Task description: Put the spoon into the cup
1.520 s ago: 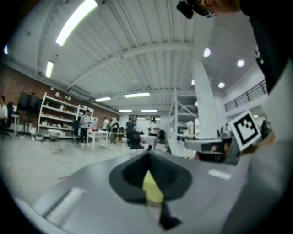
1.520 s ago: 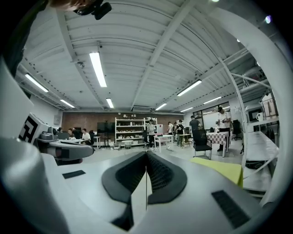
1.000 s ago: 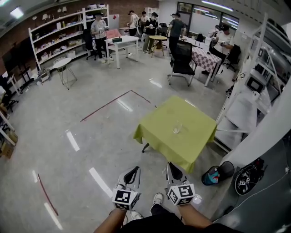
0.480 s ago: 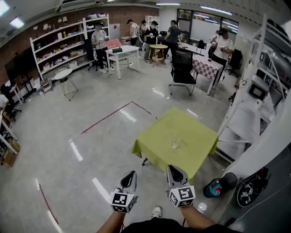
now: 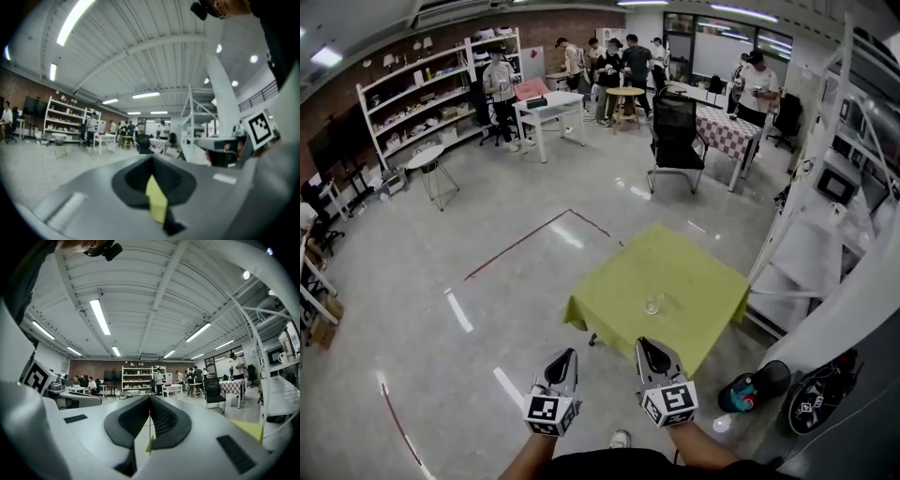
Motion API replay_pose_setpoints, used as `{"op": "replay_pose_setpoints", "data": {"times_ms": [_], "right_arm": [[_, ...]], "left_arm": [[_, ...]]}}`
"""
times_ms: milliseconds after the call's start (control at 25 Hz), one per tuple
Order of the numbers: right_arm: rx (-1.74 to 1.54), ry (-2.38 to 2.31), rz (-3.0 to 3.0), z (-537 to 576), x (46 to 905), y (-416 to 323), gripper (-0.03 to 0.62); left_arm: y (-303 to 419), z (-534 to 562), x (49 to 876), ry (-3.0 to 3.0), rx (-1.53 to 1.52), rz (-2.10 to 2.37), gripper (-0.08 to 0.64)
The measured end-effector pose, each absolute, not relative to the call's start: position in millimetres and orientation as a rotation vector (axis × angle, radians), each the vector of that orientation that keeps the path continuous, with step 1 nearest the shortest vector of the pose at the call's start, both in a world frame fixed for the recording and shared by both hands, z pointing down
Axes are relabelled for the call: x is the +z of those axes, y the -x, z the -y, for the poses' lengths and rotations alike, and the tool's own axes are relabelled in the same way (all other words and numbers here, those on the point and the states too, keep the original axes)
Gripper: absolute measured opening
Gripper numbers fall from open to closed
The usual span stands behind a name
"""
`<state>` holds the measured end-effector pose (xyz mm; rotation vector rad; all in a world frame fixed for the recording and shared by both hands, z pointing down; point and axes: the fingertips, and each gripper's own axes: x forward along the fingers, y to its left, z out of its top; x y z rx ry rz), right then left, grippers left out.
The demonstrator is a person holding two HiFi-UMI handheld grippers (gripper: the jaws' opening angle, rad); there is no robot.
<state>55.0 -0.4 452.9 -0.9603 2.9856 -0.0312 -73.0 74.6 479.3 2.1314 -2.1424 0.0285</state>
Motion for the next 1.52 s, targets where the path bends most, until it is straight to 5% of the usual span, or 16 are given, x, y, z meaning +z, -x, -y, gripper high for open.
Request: {"op": "replay_pose_setpoints", "data": {"times_ms": [600,1520], "right_arm": [[-0.118,1.132,-2.956,77,474,-81,0.011],[-0.069,1.287,-2.9,203,459,51,0.009]], "left_arm": [[65,-3,491,-2.217,0.043,2.032,0.008],[177,162,472,-2.478,-0.009,1.801,0.008]]}}
